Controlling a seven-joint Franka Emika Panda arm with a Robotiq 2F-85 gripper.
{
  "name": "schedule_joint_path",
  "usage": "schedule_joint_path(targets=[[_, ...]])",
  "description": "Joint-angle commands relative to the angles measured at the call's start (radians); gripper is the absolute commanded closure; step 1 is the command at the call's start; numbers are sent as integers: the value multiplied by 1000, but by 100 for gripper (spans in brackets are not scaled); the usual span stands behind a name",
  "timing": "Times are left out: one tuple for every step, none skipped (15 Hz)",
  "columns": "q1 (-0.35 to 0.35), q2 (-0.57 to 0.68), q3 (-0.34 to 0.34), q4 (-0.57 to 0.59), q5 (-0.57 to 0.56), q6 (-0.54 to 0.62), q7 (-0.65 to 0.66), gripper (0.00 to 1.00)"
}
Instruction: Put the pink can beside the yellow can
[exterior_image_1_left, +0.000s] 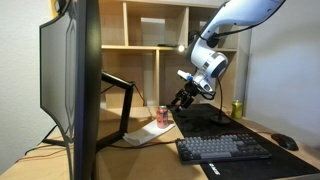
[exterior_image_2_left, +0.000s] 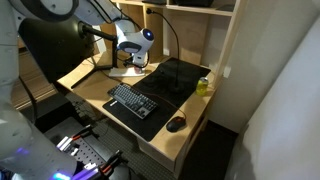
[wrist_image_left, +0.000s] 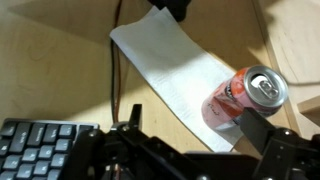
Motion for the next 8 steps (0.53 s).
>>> schedule_joint_path(targets=[[-3,110,8,114,160,98,14,0],[0,130,10,136,205,123,25,0],[6,136,10,145,246,145,48,0],[10,104,-10,101,190,100,14,0],[10,118,-8,117,214,112,23,0],[10,126,-7,126,222,116,32,0],[11,129,-6,132,224,119,38,0],[11,146,-4,149,234,127,44,0]])
